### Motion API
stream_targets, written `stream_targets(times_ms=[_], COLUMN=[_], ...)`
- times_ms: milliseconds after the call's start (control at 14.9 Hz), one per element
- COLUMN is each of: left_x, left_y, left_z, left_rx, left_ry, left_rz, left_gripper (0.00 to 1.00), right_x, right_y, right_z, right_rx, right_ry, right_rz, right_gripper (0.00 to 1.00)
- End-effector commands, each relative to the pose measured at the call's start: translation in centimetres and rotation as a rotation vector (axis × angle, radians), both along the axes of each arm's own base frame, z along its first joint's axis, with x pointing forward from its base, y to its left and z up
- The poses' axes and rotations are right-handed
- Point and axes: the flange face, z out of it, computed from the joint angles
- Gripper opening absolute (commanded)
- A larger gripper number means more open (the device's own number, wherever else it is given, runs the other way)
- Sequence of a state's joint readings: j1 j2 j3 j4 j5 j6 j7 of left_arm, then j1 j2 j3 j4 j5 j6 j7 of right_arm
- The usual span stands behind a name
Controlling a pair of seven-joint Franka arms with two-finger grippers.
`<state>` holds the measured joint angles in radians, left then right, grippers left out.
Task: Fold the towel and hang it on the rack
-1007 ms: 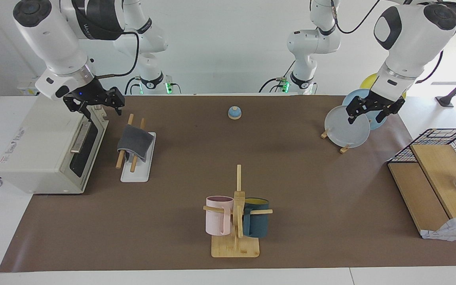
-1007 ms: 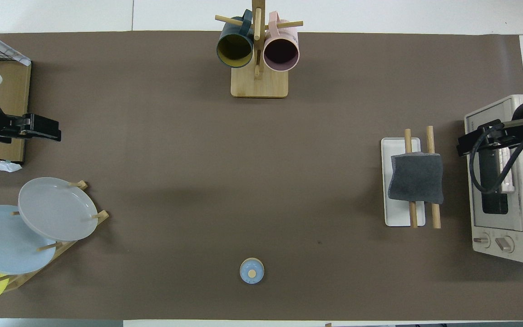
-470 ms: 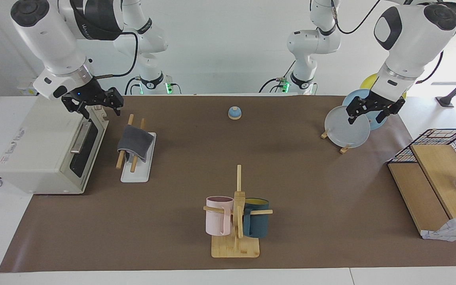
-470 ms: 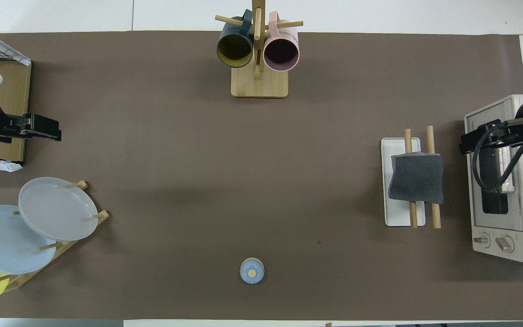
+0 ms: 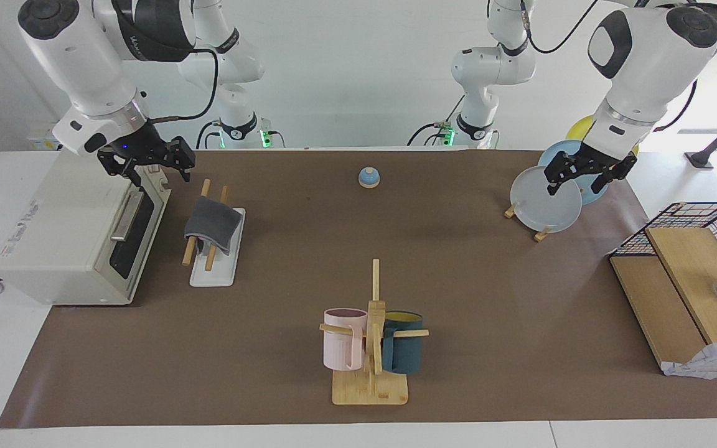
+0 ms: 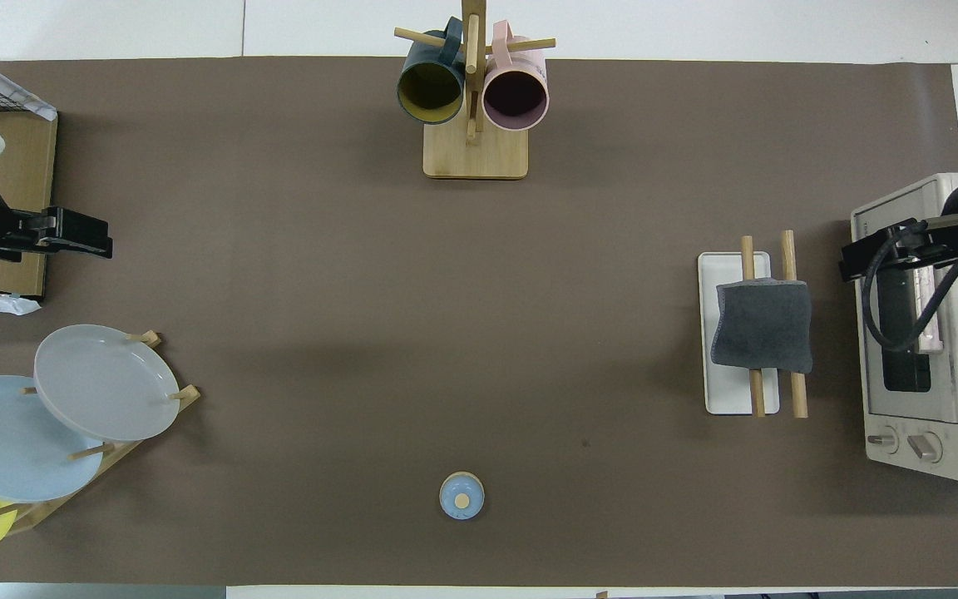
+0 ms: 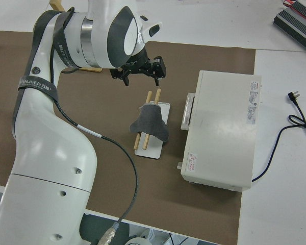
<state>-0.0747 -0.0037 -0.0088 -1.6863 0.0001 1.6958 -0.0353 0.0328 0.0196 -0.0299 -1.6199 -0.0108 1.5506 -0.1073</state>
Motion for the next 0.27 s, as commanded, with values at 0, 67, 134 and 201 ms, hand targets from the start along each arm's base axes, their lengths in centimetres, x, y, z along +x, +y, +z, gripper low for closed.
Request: stream_targets(times_ms=[0,67,134,201], left_x=[-0.81,-0.78,-0.81,-0.78], left_y=[0.21,0.21,0.21,0.21], left_z=[0.35,0.27,0.35,0.27], left_rx=[-0.006,-0.006,-0.006,-0.006], left_ry=[-0.003,-0.002,-0.003,-0.002], left_rz=[-0.008,-0.008,-0.008,-0.008], left_gripper=[1.00,1.00,1.00,1.00], right_x=[0.07,0.05,0.04,0.08], right_y=[-0.31,-0.31,-0.24,-0.19], right_z=[0.30,0.29,0.35,0.27], right_rx=[-0.008,-0.008,-0.009,-0.012], right_ry=[-0.005,-0.003,-0.003,-0.002], right_rz=[-0.022,-0.022,-0.021,-0.019], right_gripper=[1.00,1.00,1.00,1.00])
